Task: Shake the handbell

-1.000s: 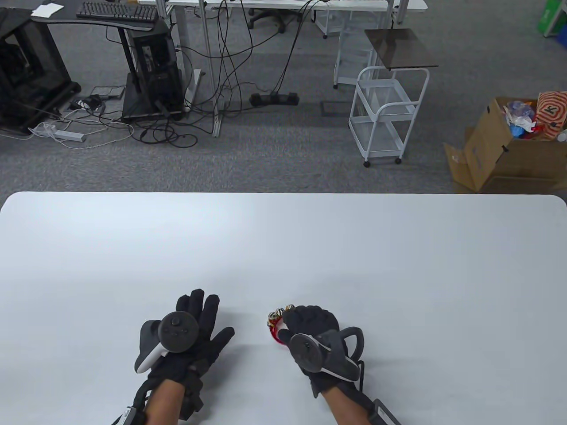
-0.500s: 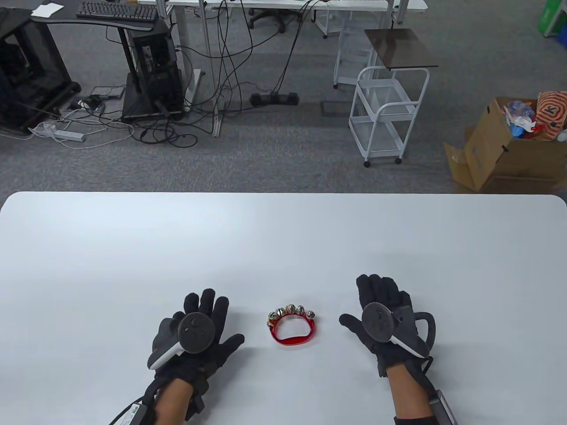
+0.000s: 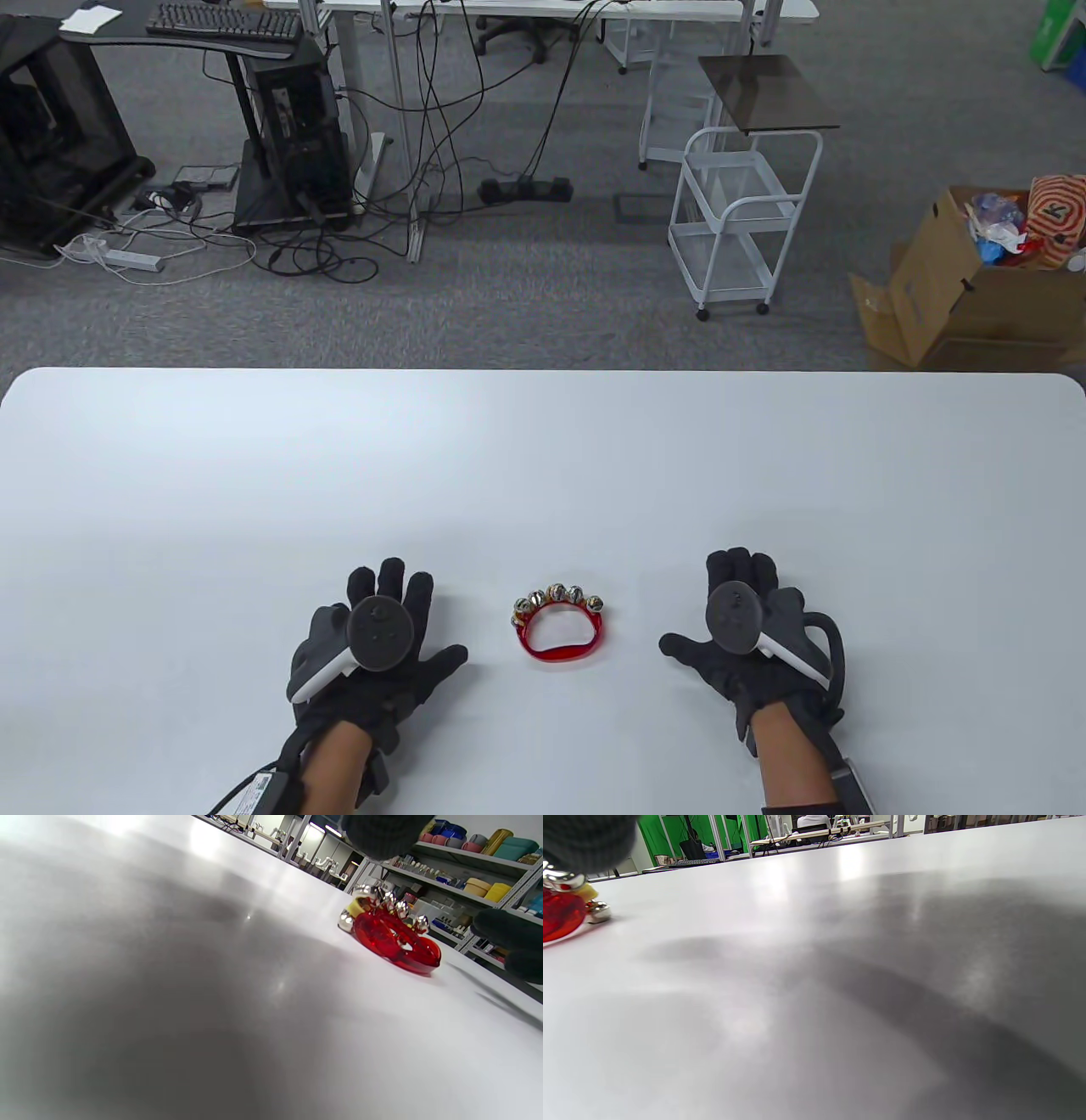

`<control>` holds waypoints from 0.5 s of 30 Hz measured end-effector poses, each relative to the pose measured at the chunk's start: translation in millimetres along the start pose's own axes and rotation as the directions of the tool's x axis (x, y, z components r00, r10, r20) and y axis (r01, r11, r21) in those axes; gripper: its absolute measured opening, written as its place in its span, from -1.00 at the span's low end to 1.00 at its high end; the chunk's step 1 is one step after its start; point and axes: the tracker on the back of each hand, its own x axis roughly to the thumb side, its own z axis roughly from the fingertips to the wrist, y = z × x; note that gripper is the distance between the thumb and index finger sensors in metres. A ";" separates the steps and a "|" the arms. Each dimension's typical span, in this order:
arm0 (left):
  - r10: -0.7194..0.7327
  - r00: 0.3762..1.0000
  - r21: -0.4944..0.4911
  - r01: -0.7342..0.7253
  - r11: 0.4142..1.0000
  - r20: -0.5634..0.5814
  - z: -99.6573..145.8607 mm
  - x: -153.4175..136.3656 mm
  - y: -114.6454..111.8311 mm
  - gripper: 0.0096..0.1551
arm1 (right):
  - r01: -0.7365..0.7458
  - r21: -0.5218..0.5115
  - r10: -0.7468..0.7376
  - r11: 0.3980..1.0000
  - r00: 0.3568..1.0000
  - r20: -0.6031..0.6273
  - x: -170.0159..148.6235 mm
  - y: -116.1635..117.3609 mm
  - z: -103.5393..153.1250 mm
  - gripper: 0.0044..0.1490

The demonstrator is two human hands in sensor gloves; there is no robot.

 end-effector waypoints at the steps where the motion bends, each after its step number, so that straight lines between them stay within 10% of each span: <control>1: 0.008 1.000 0.008 -0.008 1.000 0.001 1.0 -0.9 1.2 0.15 | -0.001 -0.001 0.001 1.000 1.000 0.003 1.5 0.1 -1.3 0.47; 15: 0.020 1.000 -0.010 -0.020 1.000 0.001 3.6 0.3 0.0 0.15 | -0.036 -0.013 0.036 0.999 0.999 0.036 12.2 -0.9 2.8 0.45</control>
